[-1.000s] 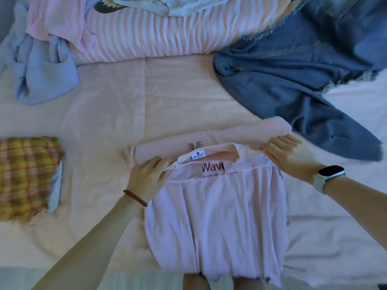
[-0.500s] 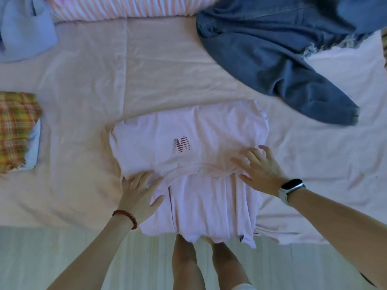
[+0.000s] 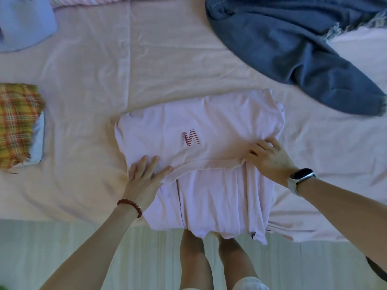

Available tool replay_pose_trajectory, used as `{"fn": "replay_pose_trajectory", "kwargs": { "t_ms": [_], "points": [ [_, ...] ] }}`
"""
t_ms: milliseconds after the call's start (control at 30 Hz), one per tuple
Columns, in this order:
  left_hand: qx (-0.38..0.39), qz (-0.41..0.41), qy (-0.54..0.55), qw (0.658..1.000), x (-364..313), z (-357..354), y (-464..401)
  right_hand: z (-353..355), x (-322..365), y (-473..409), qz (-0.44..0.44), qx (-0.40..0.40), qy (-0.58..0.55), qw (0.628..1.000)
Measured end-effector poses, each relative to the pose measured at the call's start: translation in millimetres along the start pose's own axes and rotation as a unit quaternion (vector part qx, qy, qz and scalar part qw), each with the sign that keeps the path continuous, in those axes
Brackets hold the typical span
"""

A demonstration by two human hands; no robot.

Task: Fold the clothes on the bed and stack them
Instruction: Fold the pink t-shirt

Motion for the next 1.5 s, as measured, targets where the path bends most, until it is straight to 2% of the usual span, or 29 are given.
{"fn": "replay_pose_trajectory", "kwargs": {
  "t_ms": [67,133,233,267,333,400,467,533,600,667,733,833,900,1000,1100,1200,1267,1367,1433,1500],
  "points": [
    [-0.019,-0.026,0.014,0.999,2.9,8.6,9.5,15.4,-0.6,7.8,-0.013,-0.028,-0.024,0.999],
    [0.017,-0.031,0.015,0.999,1.6,14.5,15.0,22.4,2.3,16.5,-0.018,-0.026,-0.043,0.999],
    [0.168,-0.01,0.0,0.986,2.8,8.9,16.6,13.4,11.6,26.7,-0.013,0.031,-0.092,0.995],
    [0.186,-0.005,0.001,0.983,3.6,8.2,14.3,10.3,12.9,25.9,-0.029,0.047,-0.115,0.992],
    [0.094,-0.003,0.051,0.994,3.8,26.6,-5.0,11.5,7.8,13.2,-0.087,0.029,-0.134,0.987],
    [-0.048,0.024,0.078,0.996,18.8,54.2,-32.3,18.8,-7.9,-11.3,-0.142,-0.018,-0.123,0.982],
    [-0.116,0.064,0.054,0.99,40.9,71.3,-60.8,23.1,-31.8,-38.1,-0.188,-0.034,-0.094,0.977],
    [-0.074,0.13,0.05,0.988,66.9,75.1,-86.4,20.1,-59.8,-61.9,-0.237,-0.008,-0.062,0.97],
    [0.07,0.199,0.103,0.972,91.1,63.6,-102.5,3.8,-84.9,-75.4,-0.292,0.104,-0.076,0.948],
    [0.169,0.204,0.129,0.956,100.9,57.3,-114.9,-15.6,-99.8,-79.9,-0.312,0.244,-0.115,0.911],
    [0.185,0.191,0.167,0.95,107.5,59.0,-127.7,-25.4,-106.9,-83.6,-0.296,0.33,-0.122,0.888],
    [0.2,0.181,0.257,0.928,115.1,59.1,-142.6,-22.9,-111.6,-93.9,-0.274,0.327,-0.108,0.898],
    [0.2,0.161,0.27,0.928,115.2,65.3,-147.0,-13.4,-112.9,-96.9,-0.285,0.308,-0.121,0.9],
    [0.184,0.129,0.241,0.944,114.3,84.6,-151.2,9.6,-118.9,-99.9,-0.298,0.3,-0.113,0.899],
    [0.155,0.104,0.201,0.962,118.6,120.4,-170.1,39.1,-138.3,-117.7,-0.3,0.256,-0.062,0.917],
    [0.046,0.123,0.125,0.983,135.1,165.0,-207.8,64.2,-167.3,-152.9,-0.331,0.15,0.002,0.932],
    [-0.036,0.159,0.121,0.979,143.6,188.6,-230.2,72.6,-184.6,-174.6,-0.361,0.1,0.028,0.927],
    [-0.059,0.202,0.147,0.966,140.2,189.6,-240.4,66.4,-183.7,-191.3,-0.391,0.126,0.022,0.912],
    [-0.095,0.217,0.18,0.955,129.4,174.8,-223.6,49.8,-154.9,-190.7,-0.375,0.168,0.005,0.912],
    [-0.14,0.247,0.237,0.929,119.0,151.3,-191.7,28.6,-111.1,-184.3,-0.351,0.191,-0.042,0.916]
  ]
}}
Point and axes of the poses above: each hand's wrist, its own y-axis away from the middle knuckle, its own z-axis out of the back of the hand, x = y × z, the point moved 6 cm from there along -y, towards the middle knuckle, and after that the axes turned 2 degrees about -x, right-handed, at the moved point
